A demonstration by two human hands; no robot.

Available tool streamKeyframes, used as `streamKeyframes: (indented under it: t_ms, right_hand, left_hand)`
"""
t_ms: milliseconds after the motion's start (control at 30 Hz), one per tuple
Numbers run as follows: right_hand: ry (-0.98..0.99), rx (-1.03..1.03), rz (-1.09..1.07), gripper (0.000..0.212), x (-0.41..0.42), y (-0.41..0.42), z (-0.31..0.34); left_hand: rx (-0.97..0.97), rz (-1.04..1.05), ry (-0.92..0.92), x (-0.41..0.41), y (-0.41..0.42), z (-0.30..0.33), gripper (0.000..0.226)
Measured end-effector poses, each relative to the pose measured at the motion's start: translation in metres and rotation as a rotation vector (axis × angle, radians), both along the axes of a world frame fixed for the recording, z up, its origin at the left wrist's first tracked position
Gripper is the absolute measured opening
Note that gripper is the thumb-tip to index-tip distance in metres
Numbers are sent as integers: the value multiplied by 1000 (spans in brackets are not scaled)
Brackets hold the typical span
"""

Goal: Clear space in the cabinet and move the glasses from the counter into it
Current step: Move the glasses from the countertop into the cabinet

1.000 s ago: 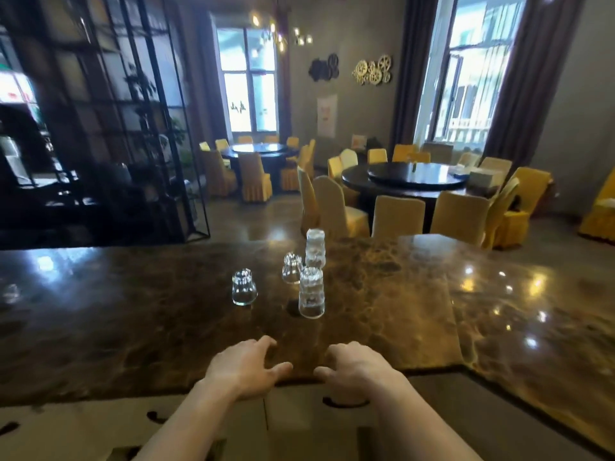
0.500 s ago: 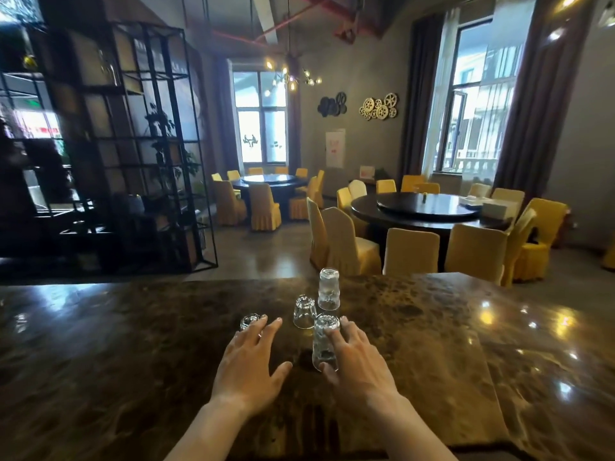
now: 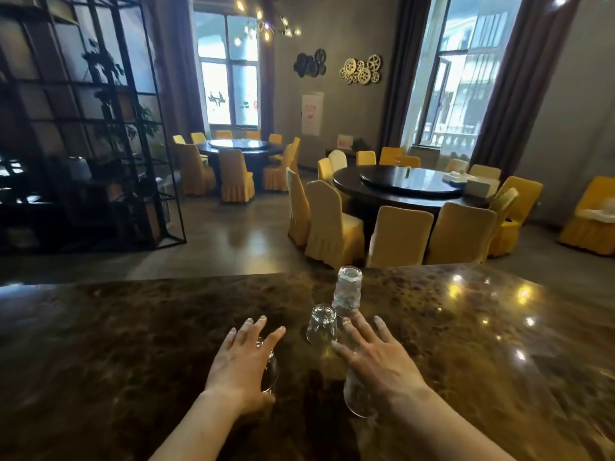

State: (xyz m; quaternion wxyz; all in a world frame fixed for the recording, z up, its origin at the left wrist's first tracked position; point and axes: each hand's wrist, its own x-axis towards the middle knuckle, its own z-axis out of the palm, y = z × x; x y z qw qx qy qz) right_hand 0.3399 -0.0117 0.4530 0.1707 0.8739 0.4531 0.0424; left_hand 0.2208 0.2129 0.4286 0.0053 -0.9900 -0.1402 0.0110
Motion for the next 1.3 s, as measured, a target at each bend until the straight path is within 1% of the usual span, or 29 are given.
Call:
streamKeyframes:
  t_ms: [67,133,233,367,400,467,533,600,633,667,733,767,800,867,933,1000,1033,1100,1233,1300]
  right_hand:
    - [-69,-167,43,75,11,11,-5]
    - [-122,-306,82,65,15,19,-10]
    - [-177,-496,86,52,15,30,-21]
    - [-332,-640,162,50,11,36,-27]
    - [-354,-662,197,49,10,36,-28]
    - [-356,-656,226,45,15,35,-27]
    - [-308,-549,183,41,26,32,-20]
    - [-204,-318,95,35,43,23,-12]
    - [-123,-174,45,36,53,15,-10]
    - [-42,-20,-1,44,60,5,-8]
    - [89,274,-102,64,72,-17,-9]
    - [168,445,-174,67,75,-28,-12]
    - [282,623,-255,68,75,-36,-17]
    - [549,943,-370,70,74,-46,-30]
    - [721,1099,-403,75,75,-48,-45]
    - [803,1188,-381,82,77,-46,-56]
    - [818,1216,-372,86,78,-45,-62]
    - [833,1243,-364,85,80,-45,-72]
    - [833,1228,-363,82,81,-52,-84]
    - [830,1226,-351,83,82,-55,-87]
  left_hand:
    - [66,-70,132,20,11,-5,118]
    - [169,-139,258,36,16,-10,114]
    - [370,-243,353,56,16,-21,91]
    - [587,-311,371,69,9,-33,44]
    - [619,-316,375,70,8,-35,37]
    - [640,-310,374,73,10,-34,36]
    - [560,-261,321,74,14,-29,43]
    - [351,-159,193,68,21,-24,57]
    - [199,-90,111,62,25,-21,65]
    - [8,-25,25,56,28,-18,70]
    - [-413,93,-178,44,30,-16,70]
    - [-607,153,-260,38,28,-17,71]
    - [-766,214,-333,34,25,-21,74]
    - [-977,308,-465,30,15,-35,79]
    - [-1073,323,-543,32,0,-47,82]
    - [-1072,293,-552,37,-16,-54,87]
    - [-1063,284,-549,40,-23,-56,89]
    - [-1036,277,-552,45,-34,-57,89]
    - [-996,282,-509,43,-46,-56,98]
    - [-956,274,-478,41,-49,-59,99]
